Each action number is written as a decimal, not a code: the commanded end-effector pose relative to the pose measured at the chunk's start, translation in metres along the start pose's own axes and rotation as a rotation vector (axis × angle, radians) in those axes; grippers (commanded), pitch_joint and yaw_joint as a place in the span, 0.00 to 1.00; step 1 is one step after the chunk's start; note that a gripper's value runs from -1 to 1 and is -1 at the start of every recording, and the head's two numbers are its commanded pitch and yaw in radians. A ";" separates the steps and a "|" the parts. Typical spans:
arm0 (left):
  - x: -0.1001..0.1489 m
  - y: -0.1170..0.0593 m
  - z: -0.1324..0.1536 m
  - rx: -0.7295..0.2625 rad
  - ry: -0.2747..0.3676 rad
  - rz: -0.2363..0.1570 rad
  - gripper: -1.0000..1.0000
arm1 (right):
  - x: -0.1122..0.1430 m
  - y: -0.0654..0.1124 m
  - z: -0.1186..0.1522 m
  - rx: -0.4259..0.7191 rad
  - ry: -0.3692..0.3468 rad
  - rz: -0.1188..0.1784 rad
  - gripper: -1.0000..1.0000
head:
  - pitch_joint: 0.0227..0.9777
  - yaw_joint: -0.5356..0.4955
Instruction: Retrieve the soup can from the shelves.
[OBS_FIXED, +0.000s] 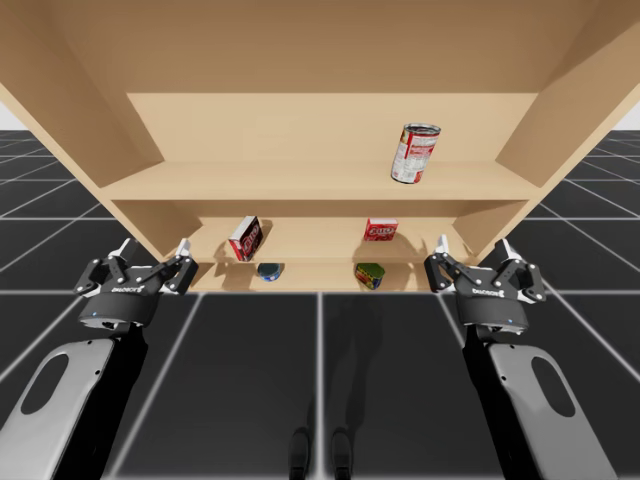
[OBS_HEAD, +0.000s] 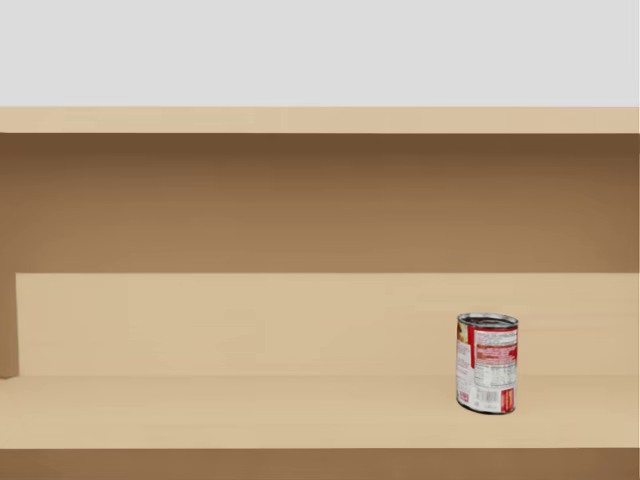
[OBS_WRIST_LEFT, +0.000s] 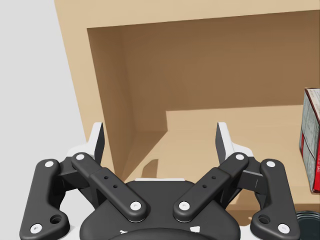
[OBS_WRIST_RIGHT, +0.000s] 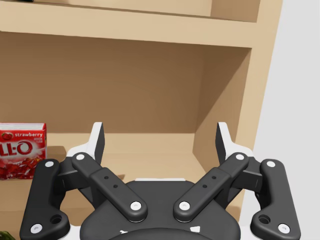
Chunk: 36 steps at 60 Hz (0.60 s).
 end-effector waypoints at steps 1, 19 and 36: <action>0.000 0.000 0.000 -0.001 0.000 0.000 0.00 | 0.000 0.001 0.003 -0.009 0.011 -0.023 0.00 | 0.04 0.52; 0.000 -0.004 0.000 -0.011 0.001 0.000 0.00 | 0.002 0.004 0.003 0.025 0.023 -0.021 0.00 | 0.12 0.47; 0.001 -0.008 0.002 -0.031 0.000 0.003 0.00 | 0.003 0.005 0.003 0.026 0.014 -0.014 0.00 | 0.27 0.23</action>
